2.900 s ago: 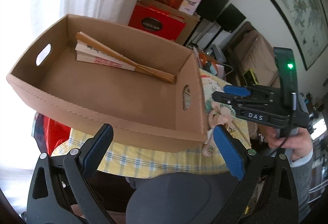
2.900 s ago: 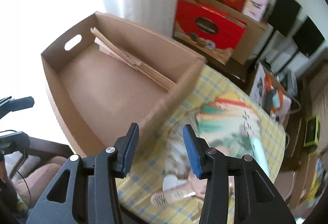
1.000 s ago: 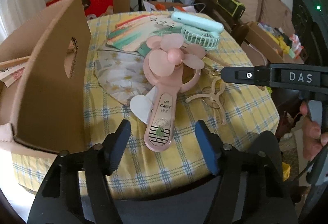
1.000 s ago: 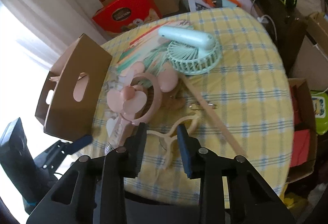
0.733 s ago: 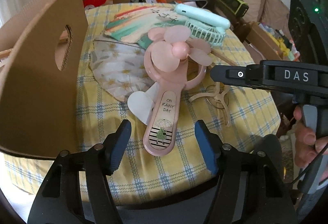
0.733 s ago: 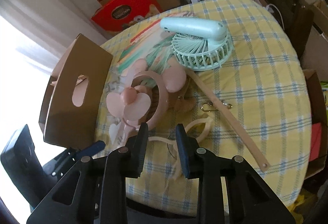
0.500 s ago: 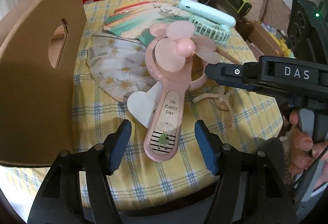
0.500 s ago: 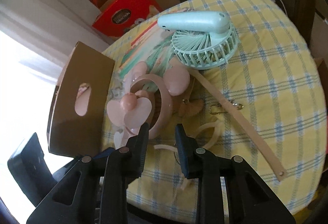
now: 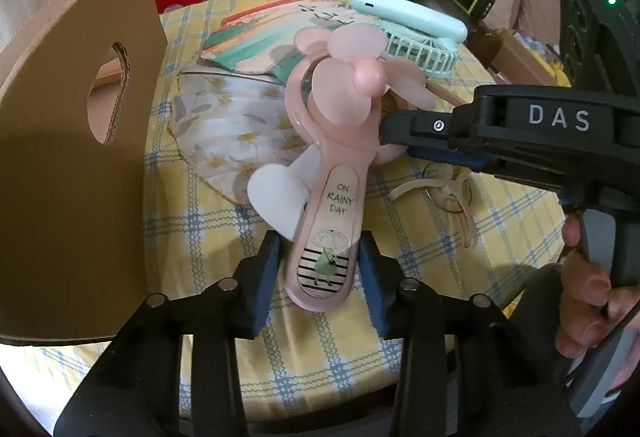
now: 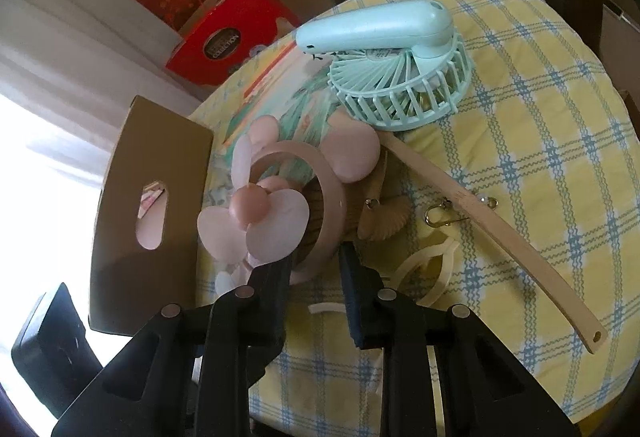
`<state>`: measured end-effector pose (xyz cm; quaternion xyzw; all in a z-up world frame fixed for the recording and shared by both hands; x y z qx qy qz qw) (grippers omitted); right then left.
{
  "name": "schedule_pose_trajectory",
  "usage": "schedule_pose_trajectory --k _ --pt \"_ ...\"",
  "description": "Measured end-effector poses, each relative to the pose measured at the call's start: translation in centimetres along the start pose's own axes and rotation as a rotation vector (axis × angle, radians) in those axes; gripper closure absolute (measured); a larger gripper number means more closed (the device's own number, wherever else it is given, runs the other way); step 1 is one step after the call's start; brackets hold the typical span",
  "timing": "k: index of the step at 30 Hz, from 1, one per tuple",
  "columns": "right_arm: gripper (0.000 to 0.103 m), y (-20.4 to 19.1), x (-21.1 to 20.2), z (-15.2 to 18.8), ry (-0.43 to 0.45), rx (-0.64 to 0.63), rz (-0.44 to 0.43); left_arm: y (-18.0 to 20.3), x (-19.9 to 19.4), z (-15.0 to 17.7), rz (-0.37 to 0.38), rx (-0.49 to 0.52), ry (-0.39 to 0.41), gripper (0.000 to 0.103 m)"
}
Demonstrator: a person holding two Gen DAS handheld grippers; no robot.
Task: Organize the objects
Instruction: 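Grasp the pink handheld fan by its handle with the left gripper, then lift the pink handheld fan with the left gripper toward the box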
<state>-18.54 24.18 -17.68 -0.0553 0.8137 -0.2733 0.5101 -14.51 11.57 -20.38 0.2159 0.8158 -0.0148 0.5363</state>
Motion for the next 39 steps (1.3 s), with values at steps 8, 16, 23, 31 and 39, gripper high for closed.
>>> schedule_pose_trajectory --k 8,16,23,31,39 --pt "0.082 -0.3 -2.0 -0.1 0.026 -0.029 -0.018 0.9 -1.2 0.5 0.035 0.012 0.027 0.070" --pt "0.083 -1.7 -4.8 -0.1 0.058 -0.070 -0.050 1.5 -5.2 0.2 0.080 0.003 0.111 0.071" --pt "0.085 -3.8 -6.5 -0.7 0.091 -0.121 -0.053 1.2 -7.5 -0.5 0.085 0.000 0.159 0.071" --pt "0.095 -6.7 -6.9 -0.6 0.078 -0.196 -0.052 2.1 -8.3 -0.6 0.075 0.033 0.169 0.072" --pt "0.070 -2.0 -5.9 -0.2 0.054 -0.059 0.029 1.8 -7.1 0.1 0.087 0.006 0.134 0.072"
Point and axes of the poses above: each gripper's, at about its wrist camera, not at the fingertips, and x roughly the way its jaws point, y to its right, z to its underside, the point moved 5 cm from there along x, roughly the way its jaws point, and after that the axes turned 5 degrees about z, right-handed, at the moved point
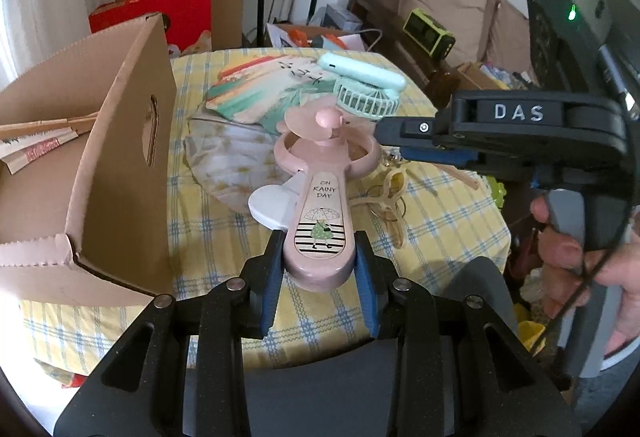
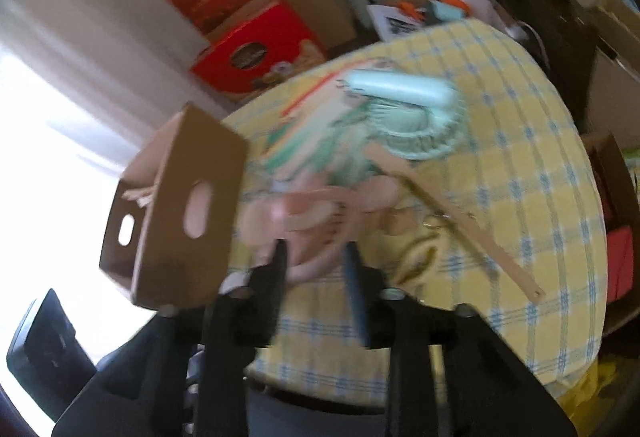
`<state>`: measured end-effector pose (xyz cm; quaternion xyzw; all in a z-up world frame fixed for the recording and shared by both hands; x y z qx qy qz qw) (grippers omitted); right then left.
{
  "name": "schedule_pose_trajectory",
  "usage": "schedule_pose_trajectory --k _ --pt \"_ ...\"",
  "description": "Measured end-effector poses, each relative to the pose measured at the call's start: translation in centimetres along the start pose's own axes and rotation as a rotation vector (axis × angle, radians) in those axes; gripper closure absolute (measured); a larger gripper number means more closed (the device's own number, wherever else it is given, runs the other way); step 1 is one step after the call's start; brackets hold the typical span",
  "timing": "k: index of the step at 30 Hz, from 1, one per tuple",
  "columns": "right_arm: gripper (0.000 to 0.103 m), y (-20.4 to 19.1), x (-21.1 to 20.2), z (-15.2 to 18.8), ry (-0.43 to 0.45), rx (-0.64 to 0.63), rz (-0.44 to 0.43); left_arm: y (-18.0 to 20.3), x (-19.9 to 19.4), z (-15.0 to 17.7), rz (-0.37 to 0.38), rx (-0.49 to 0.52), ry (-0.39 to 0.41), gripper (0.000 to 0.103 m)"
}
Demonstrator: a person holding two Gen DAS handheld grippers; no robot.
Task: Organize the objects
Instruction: 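Lift the pink handheld fan with the left gripper toward the box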
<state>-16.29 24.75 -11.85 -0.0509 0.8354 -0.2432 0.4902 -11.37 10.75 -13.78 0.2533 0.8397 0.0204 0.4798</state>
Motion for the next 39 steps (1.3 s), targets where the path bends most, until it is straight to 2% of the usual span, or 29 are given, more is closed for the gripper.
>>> schedule_pose_trajectory --k 2,8,13,15,19,28,34,39 --pt "0.070 0.8 0.3 -0.1 -0.007 0.031 -0.006 0.0 0.0 0.1 0.007 -0.007 -0.004 0.072" --pt "0.068 0.8 2.8 0.3 -0.052 0.092 -0.109 0.0 0.1 0.3 0.022 -0.024 -0.018 0.072" --pt "0.059 0.8 4.6 0.9 -0.071 0.162 -0.174 0.0 0.5 0.6 0.041 -0.036 -0.037 0.072" --pt "0.066 0.6 4.9 1.0 -0.069 0.175 -0.196 0.1 0.5 0.7 0.040 -0.036 -0.037 0.072" --pt "0.070 -0.5 4.0 0.7 -0.045 0.123 -0.165 -0.2 -0.1 0.7 0.079 -0.064 -0.028 0.072" --pt "0.073 -4.1 0.5 -0.5 -0.001 0.038 -0.214 -0.3 -5.3 -0.6 0.096 -0.069 0.068 0.072" --pt "0.074 -9.1 -1.3 -1.6 0.011 -0.048 -0.264 -2.6 -9.3 -1.6 0.088 -0.112 0.155 0.072" --pt "0.075 -13.9 -0.6 -2.2 -0.009 -0.115 -0.285 -6.1 -12.0 -2.0 0.065 -0.166 0.210 0.072"
Point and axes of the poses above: each gripper's, at about its wrist camera, not at the fingertips, and x roughly the way its jaws point, y to its right, z to its underside, the point moved 5 cm from there along x, roughly the way its jaws point, and after that the axes turned 5 degrees about z, right-handed, at the moved point
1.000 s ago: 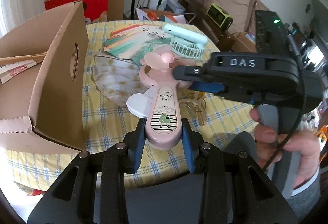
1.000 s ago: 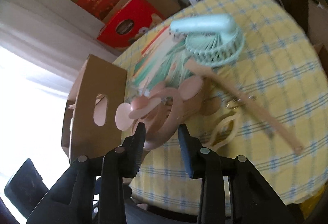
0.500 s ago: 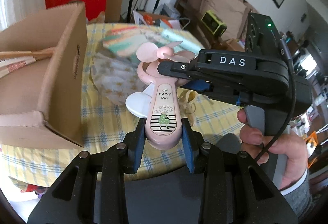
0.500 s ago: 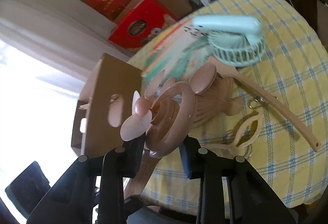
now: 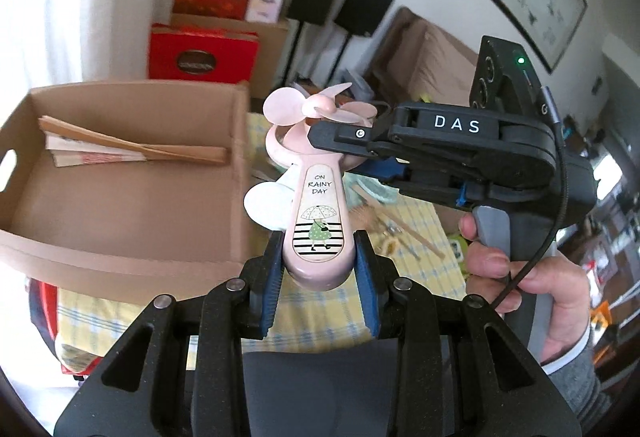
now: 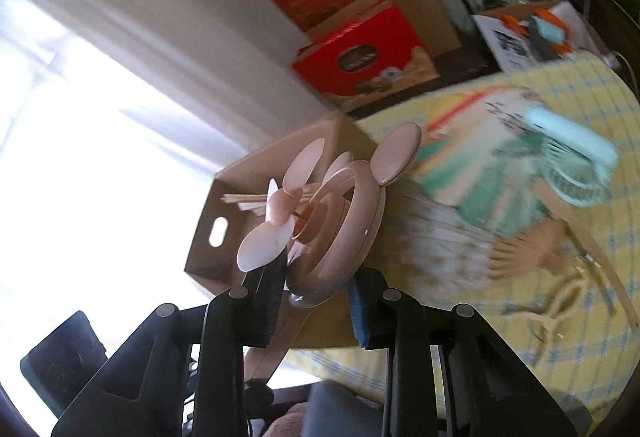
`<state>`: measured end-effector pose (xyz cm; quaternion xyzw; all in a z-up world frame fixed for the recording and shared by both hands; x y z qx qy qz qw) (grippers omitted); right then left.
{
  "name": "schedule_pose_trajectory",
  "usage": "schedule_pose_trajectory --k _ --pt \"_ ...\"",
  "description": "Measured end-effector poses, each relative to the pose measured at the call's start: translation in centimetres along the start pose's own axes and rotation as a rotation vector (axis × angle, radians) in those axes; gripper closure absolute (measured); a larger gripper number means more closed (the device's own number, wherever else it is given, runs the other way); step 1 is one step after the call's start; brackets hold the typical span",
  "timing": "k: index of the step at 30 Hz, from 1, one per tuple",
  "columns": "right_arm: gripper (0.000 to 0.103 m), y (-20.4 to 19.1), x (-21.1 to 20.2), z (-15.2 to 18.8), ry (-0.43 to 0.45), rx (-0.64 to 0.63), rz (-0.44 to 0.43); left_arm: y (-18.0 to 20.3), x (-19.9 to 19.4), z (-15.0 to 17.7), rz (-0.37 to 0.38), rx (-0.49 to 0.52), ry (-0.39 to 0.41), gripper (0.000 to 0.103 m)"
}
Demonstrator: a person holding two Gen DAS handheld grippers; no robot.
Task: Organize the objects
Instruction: 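Lift the pink handheld fan with the left gripper toward the box, then lower the pink fan into the box and open the left gripper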
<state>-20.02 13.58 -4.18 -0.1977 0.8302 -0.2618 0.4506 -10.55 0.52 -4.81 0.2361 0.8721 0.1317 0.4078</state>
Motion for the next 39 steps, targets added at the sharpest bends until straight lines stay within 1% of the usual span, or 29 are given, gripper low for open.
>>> schedule_pose_trajectory --k 3,7,13,16,19,22,26,31,33,35,36,39 --pt "0.077 -2.5 1.8 -0.9 -0.020 -0.039 -0.013 -2.3 -0.8 -0.9 -0.015 -0.034 0.017 0.071" --pt "0.078 -5.1 4.9 -1.6 -0.062 -0.085 -0.011 -5.7 -0.5 -1.7 -0.031 -0.071 0.002 0.071" --pt "0.080 -6.1 9.3 -2.1 -0.133 -0.113 0.021 -9.1 1.2 -1.2 -0.027 -0.126 -0.040 0.071" --pt "0.082 -6.2 11.0 -2.1 -0.154 -0.120 0.047 -10.2 2.2 -0.9 -0.023 -0.131 -0.063 0.070" --pt "0.082 -5.8 12.1 -2.2 -0.164 -0.128 0.074 -10.5 3.3 -0.9 -0.029 -0.110 -0.090 0.070" --pt "0.082 -5.5 13.0 -2.5 -0.165 -0.150 0.123 -10.9 4.5 -1.1 -0.025 -0.097 -0.117 0.070" --pt "0.082 -5.3 13.9 -2.6 -0.161 -0.191 0.192 -10.7 5.4 -1.2 -0.050 -0.053 -0.139 0.070" --pt "0.081 -5.9 14.8 -2.1 -0.171 -0.298 0.311 -9.9 6.3 -0.9 -0.075 -0.008 -0.170 0.070" --pt "0.081 -5.9 15.4 -1.6 -0.185 -0.336 0.349 -9.6 6.5 -0.8 -0.079 -0.003 -0.176 0.070" --pt "0.081 -6.1 15.5 -1.3 -0.181 -0.366 0.386 -9.6 6.6 -0.7 -0.083 -0.005 -0.177 0.071" --pt "0.080 -6.1 15.5 -1.3 -0.175 -0.377 0.406 -9.6 6.6 -0.7 -0.078 -0.012 -0.175 0.071" --pt "0.078 -6.2 15.2 -1.3 -0.168 -0.385 0.420 -9.9 6.5 -0.9 -0.065 -0.025 -0.172 0.071"
Point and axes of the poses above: each gripper's, at about its wrist camera, not at the fingertips, and x roughly the way its jaws point, y to its right, z to its underside, the point moved 5 cm from there along x, roughly the way its jaws point, and after that the axes turned 5 degrees about z, right-handed, at the moved point
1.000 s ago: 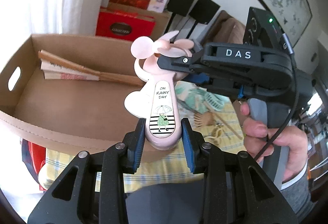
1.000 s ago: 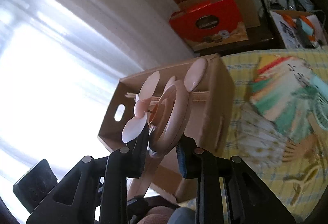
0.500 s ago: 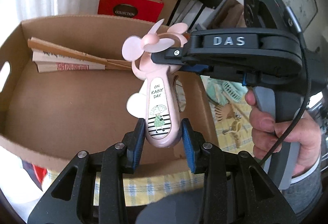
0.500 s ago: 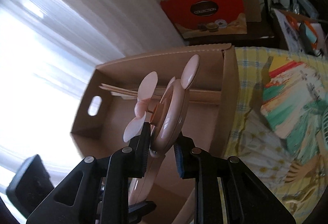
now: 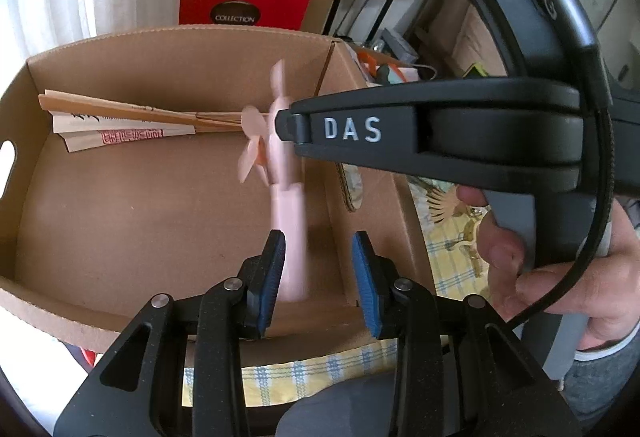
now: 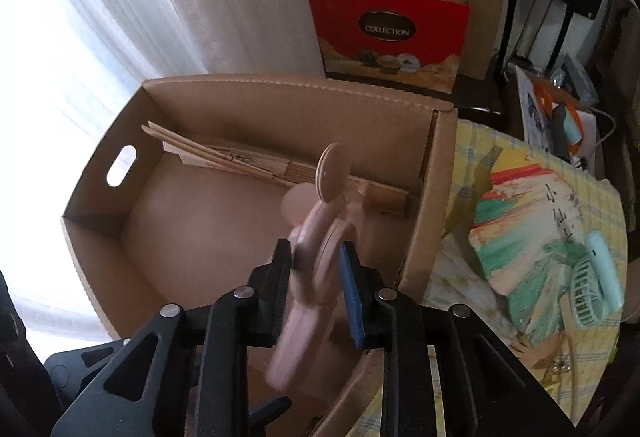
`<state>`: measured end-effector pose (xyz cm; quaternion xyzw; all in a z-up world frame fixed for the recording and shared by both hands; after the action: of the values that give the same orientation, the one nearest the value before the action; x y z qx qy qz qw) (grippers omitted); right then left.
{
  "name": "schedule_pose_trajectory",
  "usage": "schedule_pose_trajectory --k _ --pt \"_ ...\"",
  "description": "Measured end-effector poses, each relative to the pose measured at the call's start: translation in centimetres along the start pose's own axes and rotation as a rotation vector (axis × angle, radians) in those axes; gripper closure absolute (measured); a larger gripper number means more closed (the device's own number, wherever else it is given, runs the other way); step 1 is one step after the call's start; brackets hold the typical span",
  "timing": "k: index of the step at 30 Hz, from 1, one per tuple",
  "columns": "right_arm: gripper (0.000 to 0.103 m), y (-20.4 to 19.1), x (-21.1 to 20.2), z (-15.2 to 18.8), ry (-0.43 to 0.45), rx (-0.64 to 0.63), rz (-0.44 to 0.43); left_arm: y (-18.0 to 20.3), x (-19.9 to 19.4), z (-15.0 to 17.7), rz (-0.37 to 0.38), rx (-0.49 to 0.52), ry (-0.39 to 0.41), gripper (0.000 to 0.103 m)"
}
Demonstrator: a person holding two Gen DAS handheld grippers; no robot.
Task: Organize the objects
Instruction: 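Lower the pink fan into the box and open the left gripper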
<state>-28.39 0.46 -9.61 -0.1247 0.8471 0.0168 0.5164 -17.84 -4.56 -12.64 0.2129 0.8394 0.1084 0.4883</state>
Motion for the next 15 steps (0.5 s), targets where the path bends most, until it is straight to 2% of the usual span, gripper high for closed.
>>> schedule_pose_trajectory --k 12,14,15 --pt "0.074 0.9 -3.6 0.4 0.047 0.021 -0.035 -0.4 -1.0 -0.6 0.007 -0.018 0.005 0.069" --pt "0.074 1.0 -4.5 0.8 0.057 0.017 -0.047 -1.5 -1.8 -1.5 -0.003 -0.048 0.024 0.064" --pt "0.073 1.1 -4.9 1.0 0.061 0.017 -0.052 -2.1 -2.2 -1.9 -0.007 -0.065 0.034 0.057"
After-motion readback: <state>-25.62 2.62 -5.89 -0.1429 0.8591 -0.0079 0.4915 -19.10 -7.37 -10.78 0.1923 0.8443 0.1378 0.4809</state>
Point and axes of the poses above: each gripper's, at about its wrist camera, not at the fingertips, and x roughly the way its jaws point, y to its right, z to its underside, the point moved 5 cm from there along x, roughly the way its jaws point, and after that the axes turned 5 degrees about z, right-handed, at the moved point
